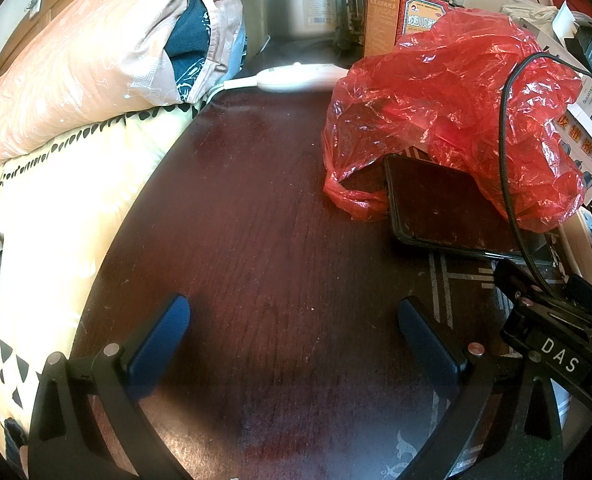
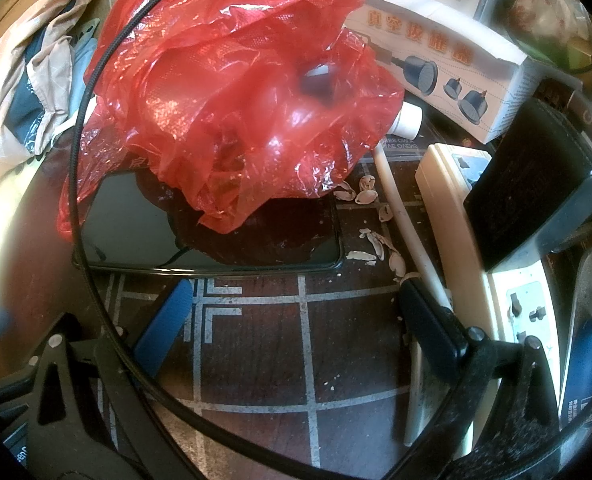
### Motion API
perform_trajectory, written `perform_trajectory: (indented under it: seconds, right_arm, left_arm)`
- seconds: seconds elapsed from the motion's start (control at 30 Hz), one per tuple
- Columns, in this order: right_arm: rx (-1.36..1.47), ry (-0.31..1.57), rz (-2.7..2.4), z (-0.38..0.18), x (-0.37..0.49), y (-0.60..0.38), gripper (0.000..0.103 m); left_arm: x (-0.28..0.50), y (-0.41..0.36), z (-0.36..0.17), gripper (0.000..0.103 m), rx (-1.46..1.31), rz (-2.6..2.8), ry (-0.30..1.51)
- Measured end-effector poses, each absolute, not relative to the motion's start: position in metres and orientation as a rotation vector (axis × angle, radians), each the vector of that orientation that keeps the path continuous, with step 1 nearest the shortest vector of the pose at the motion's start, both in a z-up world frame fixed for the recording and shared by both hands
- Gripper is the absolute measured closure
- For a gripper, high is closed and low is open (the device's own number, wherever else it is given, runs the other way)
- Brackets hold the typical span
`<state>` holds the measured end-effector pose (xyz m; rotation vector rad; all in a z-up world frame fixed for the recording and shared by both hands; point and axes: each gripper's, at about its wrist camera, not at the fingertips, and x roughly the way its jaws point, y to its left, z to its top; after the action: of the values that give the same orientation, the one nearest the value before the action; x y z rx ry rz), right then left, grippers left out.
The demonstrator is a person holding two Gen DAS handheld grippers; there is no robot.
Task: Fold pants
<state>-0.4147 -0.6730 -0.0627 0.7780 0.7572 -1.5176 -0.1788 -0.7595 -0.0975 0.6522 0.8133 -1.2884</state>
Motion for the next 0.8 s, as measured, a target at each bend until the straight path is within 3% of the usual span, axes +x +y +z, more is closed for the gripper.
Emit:
perform_trajectory:
  seconds: [0.8]
  right_arm:
    - [0.778, 0.757, -1.518, -0.0633, -0.4097, -0.6712, 0.000]
  left_arm:
    - [-0.1788, -0.7596, -0.0976, 0.000, 0.652, -1.288, 0.813]
